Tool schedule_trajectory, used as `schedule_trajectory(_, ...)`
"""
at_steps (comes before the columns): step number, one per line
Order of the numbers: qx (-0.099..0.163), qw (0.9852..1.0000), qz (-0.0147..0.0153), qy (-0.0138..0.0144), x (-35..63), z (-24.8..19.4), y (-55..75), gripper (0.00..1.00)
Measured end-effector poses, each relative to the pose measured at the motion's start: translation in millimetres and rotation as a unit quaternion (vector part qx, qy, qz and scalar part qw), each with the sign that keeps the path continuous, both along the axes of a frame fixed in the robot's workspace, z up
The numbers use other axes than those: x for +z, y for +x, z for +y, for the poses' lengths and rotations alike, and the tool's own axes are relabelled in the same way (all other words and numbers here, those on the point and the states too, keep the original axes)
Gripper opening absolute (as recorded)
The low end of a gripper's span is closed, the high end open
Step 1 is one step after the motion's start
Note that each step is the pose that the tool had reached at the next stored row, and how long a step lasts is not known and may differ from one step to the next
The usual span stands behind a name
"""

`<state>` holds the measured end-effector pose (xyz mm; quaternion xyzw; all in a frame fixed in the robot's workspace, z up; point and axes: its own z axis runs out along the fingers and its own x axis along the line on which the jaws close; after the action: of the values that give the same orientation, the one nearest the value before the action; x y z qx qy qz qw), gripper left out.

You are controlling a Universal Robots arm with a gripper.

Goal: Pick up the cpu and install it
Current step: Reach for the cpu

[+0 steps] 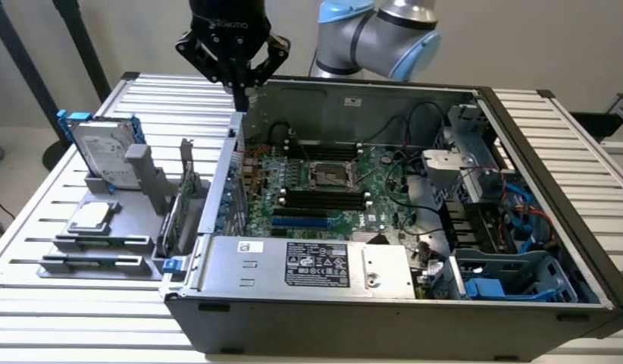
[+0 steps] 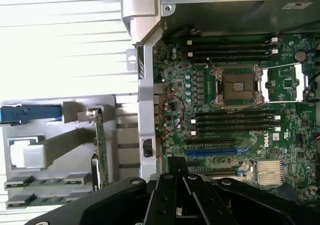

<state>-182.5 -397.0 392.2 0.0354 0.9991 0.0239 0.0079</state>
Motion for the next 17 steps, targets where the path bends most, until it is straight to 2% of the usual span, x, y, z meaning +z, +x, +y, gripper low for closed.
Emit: schedule_trajectory(17, 0.000, 1.0000, 0.0007, 0.0000, -1.1, 3.6, -77.4, 0.11)
